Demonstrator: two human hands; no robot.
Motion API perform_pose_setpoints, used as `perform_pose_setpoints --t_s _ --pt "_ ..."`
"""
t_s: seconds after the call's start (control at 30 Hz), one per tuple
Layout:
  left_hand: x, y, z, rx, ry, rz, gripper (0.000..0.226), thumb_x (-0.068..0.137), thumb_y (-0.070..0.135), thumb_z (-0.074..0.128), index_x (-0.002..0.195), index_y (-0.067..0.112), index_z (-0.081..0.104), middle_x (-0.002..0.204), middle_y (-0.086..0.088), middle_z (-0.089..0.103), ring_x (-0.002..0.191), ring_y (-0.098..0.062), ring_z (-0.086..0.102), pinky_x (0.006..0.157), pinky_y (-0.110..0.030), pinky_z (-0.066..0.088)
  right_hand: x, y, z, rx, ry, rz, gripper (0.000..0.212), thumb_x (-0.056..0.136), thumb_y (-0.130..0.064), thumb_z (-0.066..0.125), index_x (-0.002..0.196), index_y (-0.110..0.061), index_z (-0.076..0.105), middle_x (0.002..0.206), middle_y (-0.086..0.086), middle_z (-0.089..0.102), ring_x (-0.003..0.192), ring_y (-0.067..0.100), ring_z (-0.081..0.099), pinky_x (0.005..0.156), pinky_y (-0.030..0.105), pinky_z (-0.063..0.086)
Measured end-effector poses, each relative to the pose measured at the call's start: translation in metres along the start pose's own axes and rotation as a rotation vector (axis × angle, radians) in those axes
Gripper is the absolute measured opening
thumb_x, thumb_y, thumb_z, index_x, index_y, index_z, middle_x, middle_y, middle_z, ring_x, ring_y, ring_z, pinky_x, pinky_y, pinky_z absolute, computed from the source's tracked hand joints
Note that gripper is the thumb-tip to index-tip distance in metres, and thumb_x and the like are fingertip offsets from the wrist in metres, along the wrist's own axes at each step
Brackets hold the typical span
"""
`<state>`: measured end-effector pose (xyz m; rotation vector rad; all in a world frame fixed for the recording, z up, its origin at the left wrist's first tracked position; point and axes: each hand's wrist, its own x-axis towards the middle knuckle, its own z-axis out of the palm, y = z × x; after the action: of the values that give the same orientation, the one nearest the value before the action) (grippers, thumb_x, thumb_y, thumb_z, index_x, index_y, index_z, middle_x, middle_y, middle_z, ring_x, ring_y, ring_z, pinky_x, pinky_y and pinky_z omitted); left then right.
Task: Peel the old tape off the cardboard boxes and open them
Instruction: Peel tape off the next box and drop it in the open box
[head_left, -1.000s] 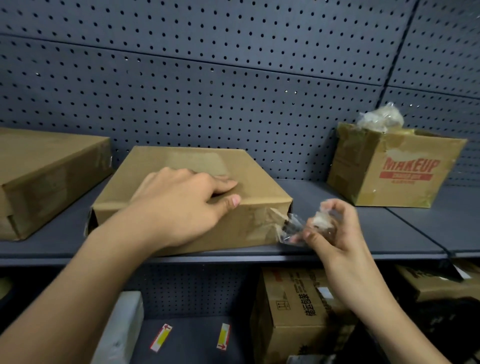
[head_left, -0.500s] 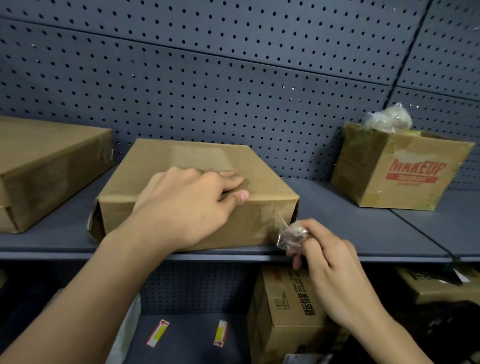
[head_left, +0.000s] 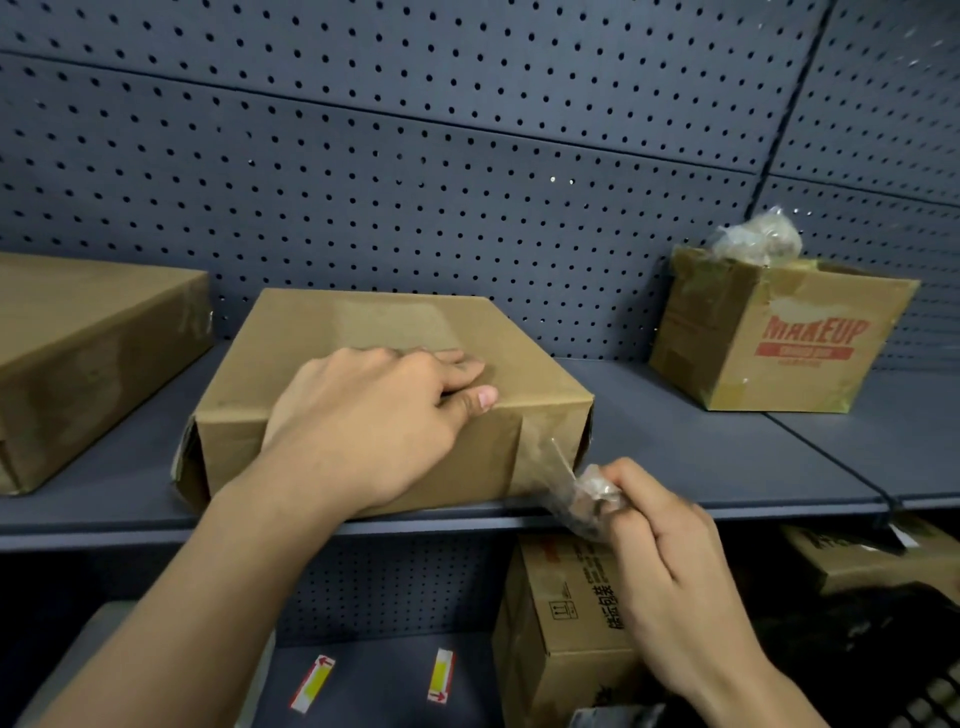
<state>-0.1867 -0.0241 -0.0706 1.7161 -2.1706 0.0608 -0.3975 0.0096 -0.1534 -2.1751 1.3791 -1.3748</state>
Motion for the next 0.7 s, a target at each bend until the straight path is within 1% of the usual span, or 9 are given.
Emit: perform_pose_setpoints --t_s 0.07,0.13,0.2,0.27,0.37,0.47,0.53,0.6,0.7 --pt "0.0 0.0 0.0 -0.008 0.002 -0.001 0.05 0.095 0.071 0.022 0.142 0.06 0.034 0.148 0.041 0.027 0.143 -0.004 0.033 0.108 -0.031 0.035 -0.001 -0.002 0.001 0.051 0.013 0.01 0.037 0.086 -0.055 0.043 0.077 -0.02 0.051 0.062 0.001 0.049 0.056 0.009 0.044 0.053 0.024 0.032" --pt "-0.001 0.0 0.0 -0.002 0.004 0.001 0.05 0.095 0.071 0.022 0.142 0.061 0.034 0.148 0.042 0.027 0.142 -0.004 0.033 0.107 -0.032 0.035 -0.001 -0.003 0.005 0.054 0.063 0.023 0.054 0.076 -0.071 0.057 0.072 -0.018 0.052 0.06 -0.002 0.051 0.054 0.008 0.044 0.052 0.022 0.034" --pt "-0.002 0.001 -0.001 0.005 0.006 0.001 0.049 0.095 0.071 0.022 0.142 0.061 0.033 0.148 0.042 0.026 0.143 -0.004 0.033 0.107 -0.031 0.035 0.002 -0.001 0.01 -0.004 0.148 0.006 0.054 0.073 -0.071 0.065 0.062 -0.022 0.045 0.056 -0.003 0.047 0.051 0.008 0.04 0.05 0.022 0.032" --pt "-0.002 0.001 -0.002 0.002 0.0 -0.004 0.049 0.095 0.071 0.021 0.142 0.062 0.032 0.148 0.042 0.025 0.143 -0.004 0.032 0.106 -0.031 0.035 0.002 -0.002 0.013 -0.036 0.213 -0.037 0.049 0.078 -0.06 0.067 0.059 -0.024 0.04 0.053 -0.006 0.042 0.048 0.005 0.035 0.048 0.02 0.029" --pt "0.0 0.001 -0.001 0.005 0.0 -0.005 0.049 0.096 0.07 0.021 0.143 0.061 0.032 0.149 0.041 0.025 0.143 -0.004 0.032 0.107 -0.032 0.035 -0.004 -0.003 0.008 -0.052 0.269 -0.109 0.041 0.087 -0.049 0.061 0.058 -0.024 0.045 0.054 -0.007 0.046 0.046 0.006 0.041 0.048 0.015 0.029" --pt "0.002 0.0 0.0 0.012 0.012 -0.009 0.049 0.096 0.07 0.02 0.143 0.06 0.032 0.15 0.04 0.026 0.143 -0.005 0.032 0.107 -0.032 0.035 -0.006 0.004 -0.006 0.014 0.207 0.015 0.041 0.084 -0.06 0.055 0.069 -0.022 0.052 0.054 -0.002 0.05 0.047 0.007 0.042 0.047 0.018 0.031" --pt "0.001 0.001 0.001 0.022 0.018 -0.007 0.049 0.096 0.069 0.02 0.143 0.06 0.032 0.149 0.04 0.026 0.143 -0.004 0.033 0.107 -0.031 0.035 -0.004 0.012 -0.014 -0.01 0.16 0.074 0.041 0.085 -0.065 0.049 0.078 -0.025 0.052 0.056 -0.002 0.051 0.05 0.006 0.043 0.047 0.018 0.031" --pt "0.001 0.001 0.001 0.024 0.018 -0.006 0.049 0.096 0.07 0.02 0.143 0.061 0.031 0.149 0.041 0.026 0.143 -0.004 0.032 0.108 -0.032 0.035 -0.001 0.017 -0.019 -0.046 0.11 0.116 0.029 0.095 -0.061 0.039 0.086 -0.035 0.049 0.066 -0.006 0.058 0.058 0.009 0.052 0.054 0.02 0.038" --pt "0.0 0.002 0.0 0.031 0.009 -0.005 0.05 0.095 0.07 0.019 0.143 0.061 0.03 0.15 0.041 0.024 0.144 -0.003 0.03 0.109 -0.032 0.034 0.004 0.021 -0.02 -0.042 0.041 0.185 0.017 0.093 -0.054 0.031 0.09 -0.04 0.04 0.074 -0.002 0.06 0.07 0.012 0.056 0.07 0.033 0.045"
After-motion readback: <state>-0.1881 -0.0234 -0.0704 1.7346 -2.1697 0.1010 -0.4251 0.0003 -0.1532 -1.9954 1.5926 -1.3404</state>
